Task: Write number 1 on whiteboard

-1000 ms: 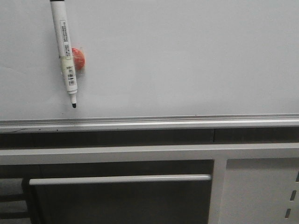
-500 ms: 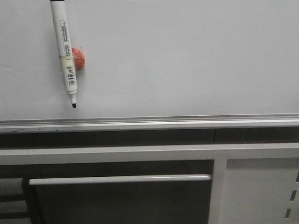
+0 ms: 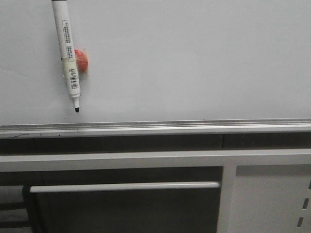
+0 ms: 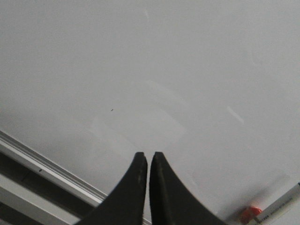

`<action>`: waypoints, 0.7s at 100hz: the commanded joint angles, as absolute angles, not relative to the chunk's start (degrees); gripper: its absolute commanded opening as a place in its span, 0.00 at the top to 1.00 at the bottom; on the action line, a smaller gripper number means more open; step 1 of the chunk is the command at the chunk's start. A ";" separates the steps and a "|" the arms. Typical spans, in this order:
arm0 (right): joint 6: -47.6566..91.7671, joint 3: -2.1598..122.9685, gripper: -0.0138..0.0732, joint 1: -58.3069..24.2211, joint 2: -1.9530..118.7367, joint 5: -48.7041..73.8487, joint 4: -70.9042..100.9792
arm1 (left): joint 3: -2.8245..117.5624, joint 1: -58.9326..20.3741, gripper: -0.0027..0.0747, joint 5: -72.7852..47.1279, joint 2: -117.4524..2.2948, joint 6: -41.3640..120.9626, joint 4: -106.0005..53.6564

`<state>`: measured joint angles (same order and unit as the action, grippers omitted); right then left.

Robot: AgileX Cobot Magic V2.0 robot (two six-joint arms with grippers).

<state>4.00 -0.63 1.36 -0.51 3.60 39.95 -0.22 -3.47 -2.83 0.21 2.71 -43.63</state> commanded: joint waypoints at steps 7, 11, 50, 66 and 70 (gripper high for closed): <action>4.95 1.74 0.91 1.91 -0.56 5.29 40.08 | 3.24 -3.51 0.99 -6.17 1.32 2.60 -42.30; 5.46 2.90 0.91 1.91 0.28 7.04 39.15 | 5.47 -3.51 0.99 -8.33 0.78 2.63 -39.77; 10.56 17.09 0.91 1.91 18.35 18.47 36.78 | 22.29 -3.51 0.99 -26.89 -16.07 27.42 -43.54; 12.25 20.00 0.90 1.91 21.89 20.84 36.78 | 23.33 -3.51 0.99 -29.88 -22.79 43.97 -59.54; 12.80 20.46 0.87 1.91 21.98 20.96 36.89 | 23.33 -3.51 0.97 -30.82 -24.07 48.68 -63.33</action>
<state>10.80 17.50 1.36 20.57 23.18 36.67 21.18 -3.47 -31.38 -20.61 39.28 -52.64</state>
